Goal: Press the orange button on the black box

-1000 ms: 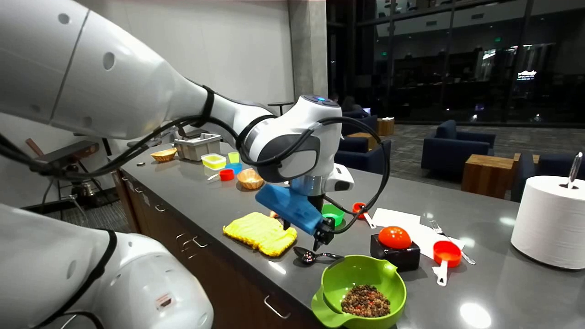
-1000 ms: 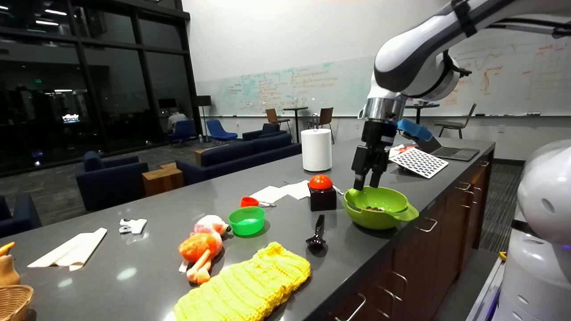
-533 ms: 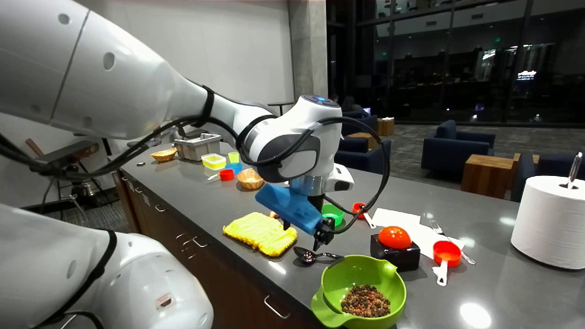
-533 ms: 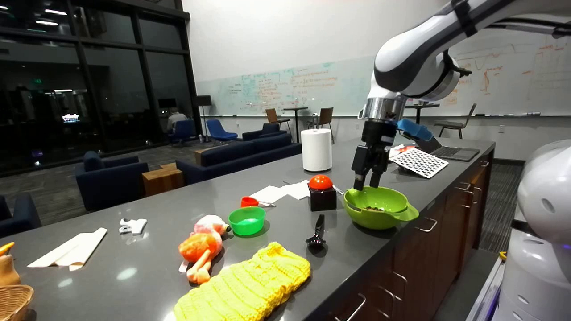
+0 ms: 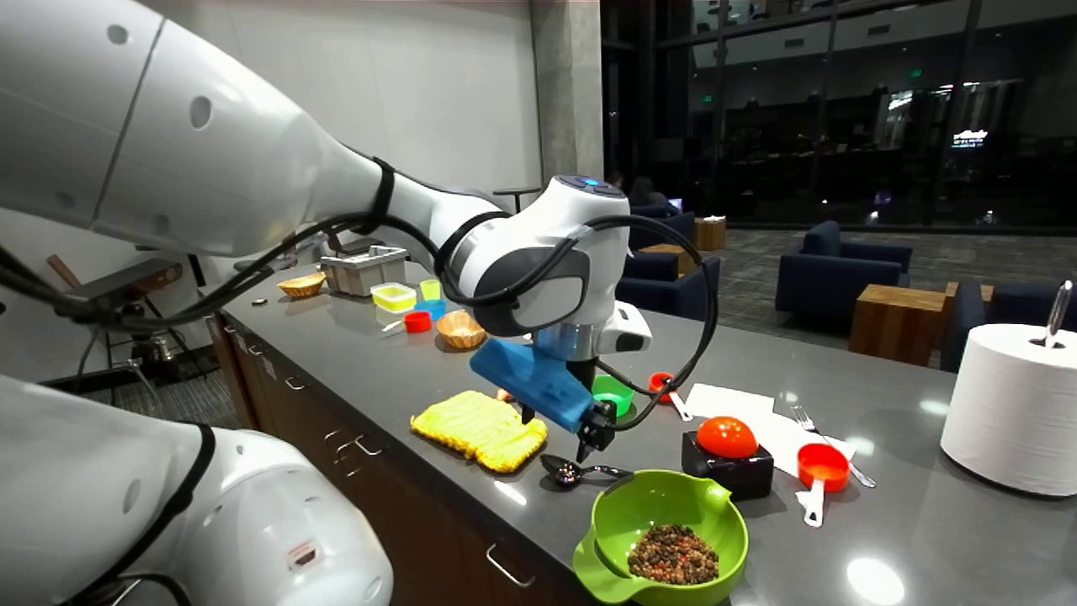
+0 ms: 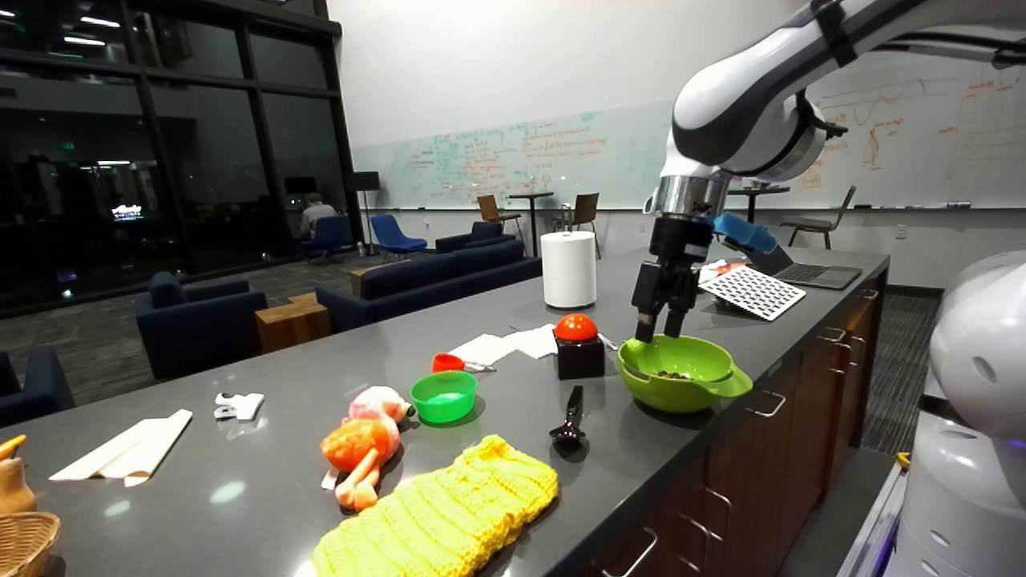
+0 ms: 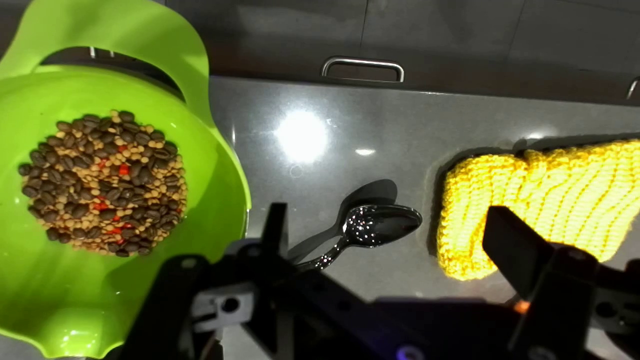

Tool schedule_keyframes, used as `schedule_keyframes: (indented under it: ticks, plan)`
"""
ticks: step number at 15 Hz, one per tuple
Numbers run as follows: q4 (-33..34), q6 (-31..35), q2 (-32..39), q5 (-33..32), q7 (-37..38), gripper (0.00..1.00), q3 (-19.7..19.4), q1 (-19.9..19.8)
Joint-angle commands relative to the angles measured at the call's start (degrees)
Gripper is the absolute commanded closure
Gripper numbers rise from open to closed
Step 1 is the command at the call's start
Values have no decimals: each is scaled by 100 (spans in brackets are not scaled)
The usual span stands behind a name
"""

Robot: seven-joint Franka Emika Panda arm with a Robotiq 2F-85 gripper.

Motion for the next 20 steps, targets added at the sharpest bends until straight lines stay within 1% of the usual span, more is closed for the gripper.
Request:
schedule_keyframes:
  ticks: [1, 5, 7, 9, 11, 12, 13, 16, 20]
  plan:
    - [129, 156, 159, -47, 59, 0, 187, -129]
    - [417, 873, 630, -401, 180, 0, 474, -213]
    - [530, 1260, 919, -521, 186, 0, 556, -169]
    - [709, 1682, 1349, -598, 194, 0, 639, -131]
    - [1010, 2007, 1856, -733, 283, 0, 757, -178]
    - [1165, 2103, 2069, -835, 404, 0, 837, -234]
    - [757, 1921, 1501, -646, 209, 0, 685, -129]
    - [1089, 2062, 2019, -699, 297, 0, 779, -150]
    - [1151, 2070, 2100, -700, 299, 0, 785, -164]
